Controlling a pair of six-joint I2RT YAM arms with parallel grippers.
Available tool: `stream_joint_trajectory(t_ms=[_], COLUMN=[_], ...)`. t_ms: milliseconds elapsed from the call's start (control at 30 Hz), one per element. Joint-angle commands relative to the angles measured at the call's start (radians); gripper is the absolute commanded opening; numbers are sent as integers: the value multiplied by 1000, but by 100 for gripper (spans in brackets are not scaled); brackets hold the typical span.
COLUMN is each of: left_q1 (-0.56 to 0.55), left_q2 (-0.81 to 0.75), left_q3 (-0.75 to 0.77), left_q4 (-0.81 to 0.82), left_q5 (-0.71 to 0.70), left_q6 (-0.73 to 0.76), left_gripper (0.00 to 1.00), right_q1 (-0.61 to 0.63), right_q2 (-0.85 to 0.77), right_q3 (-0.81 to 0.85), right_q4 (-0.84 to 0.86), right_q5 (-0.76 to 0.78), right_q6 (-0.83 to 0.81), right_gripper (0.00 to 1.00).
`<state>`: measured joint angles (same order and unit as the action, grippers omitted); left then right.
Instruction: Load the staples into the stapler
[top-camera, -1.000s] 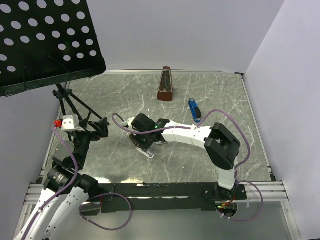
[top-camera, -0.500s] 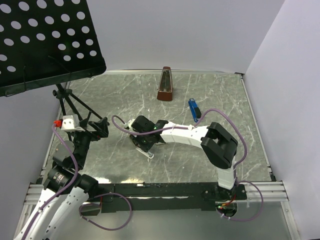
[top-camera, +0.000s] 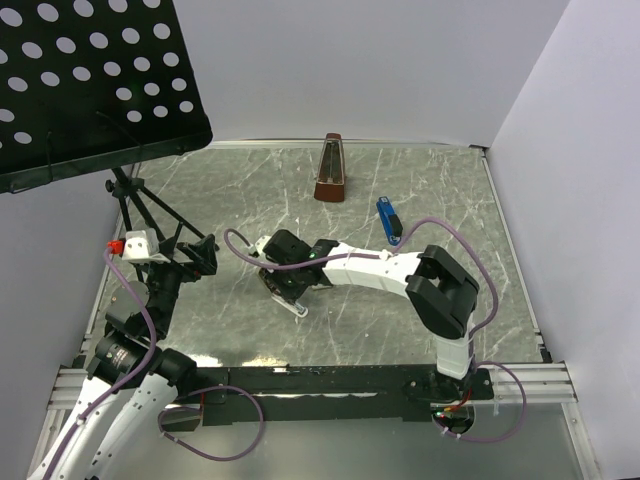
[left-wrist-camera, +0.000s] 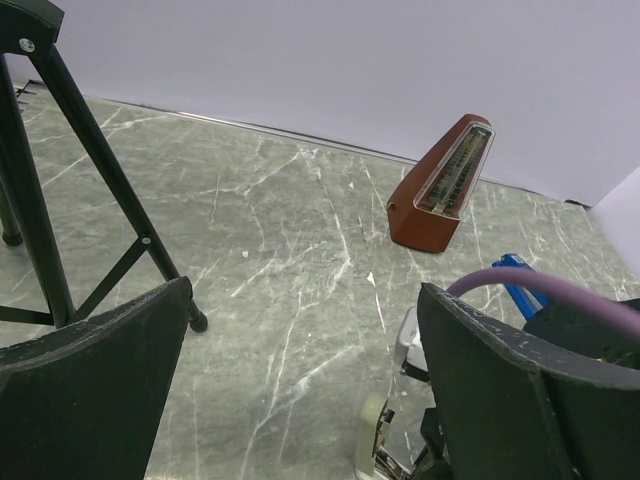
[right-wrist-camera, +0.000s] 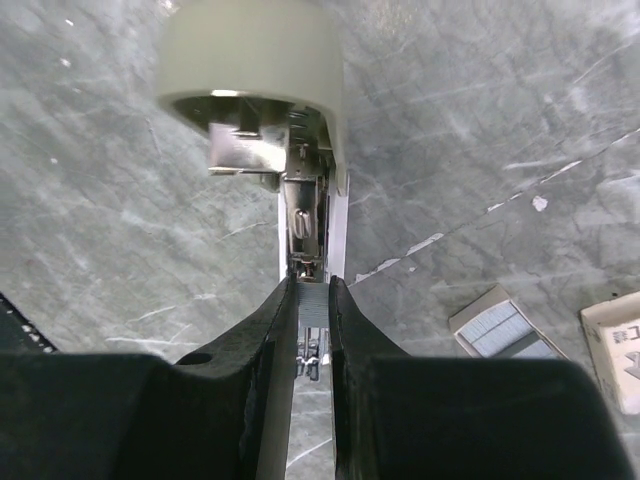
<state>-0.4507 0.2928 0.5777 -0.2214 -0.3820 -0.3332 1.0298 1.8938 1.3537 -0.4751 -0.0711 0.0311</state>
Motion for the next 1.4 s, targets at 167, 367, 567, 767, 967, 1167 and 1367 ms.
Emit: stream_joint_trajectory(t_ms=[167,367,567,767,967,1167,1367], left_q1=[4,6,6,6,6,6,4], left_q2=[8,9,11,11,11,11,11], left_q3=[-1,-2,-3,-3,-1,-1,-2], left_q4=[44,45,45,45,44,44,45], left_q5=[6,11,11,11,8,8,9], left_q6=[19,20,20,20,19,20,20], left_gripper=[99,99,99,99,100,99,100], right_q1=[6,4,4,3,1,0,1], right_q2=[-85,-41,-16,7,19,16,18], right_q3=[2,12,10,7,2,-5,-7], right_q4=[29,18,18,16,20,23,13], right_q5=[-24,-44,-39,-24,-18,-10,4], right_q6=[-2,-2,-5,-5,-2,-3,-3], right_gripper=[13,13,13,13,13,13,16])
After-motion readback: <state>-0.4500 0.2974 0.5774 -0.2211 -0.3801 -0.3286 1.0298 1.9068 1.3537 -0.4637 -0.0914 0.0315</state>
